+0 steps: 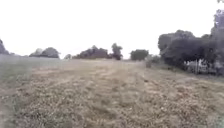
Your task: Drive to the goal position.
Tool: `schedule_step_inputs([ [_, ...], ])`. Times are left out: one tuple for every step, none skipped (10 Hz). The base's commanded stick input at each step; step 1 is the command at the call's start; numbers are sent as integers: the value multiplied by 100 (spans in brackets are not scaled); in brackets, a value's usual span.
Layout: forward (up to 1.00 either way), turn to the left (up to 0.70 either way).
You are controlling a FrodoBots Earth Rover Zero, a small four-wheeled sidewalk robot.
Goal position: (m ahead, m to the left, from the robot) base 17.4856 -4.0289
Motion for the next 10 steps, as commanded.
schedule_step_inputs([
  [70,-25],
  [70,-30],
  [70,-31],
  [70,-31],
  [70,-34],
  [70,-34],
  [70,-35],
  [70,-35],
  [70,-35],
  [70,-34],
])
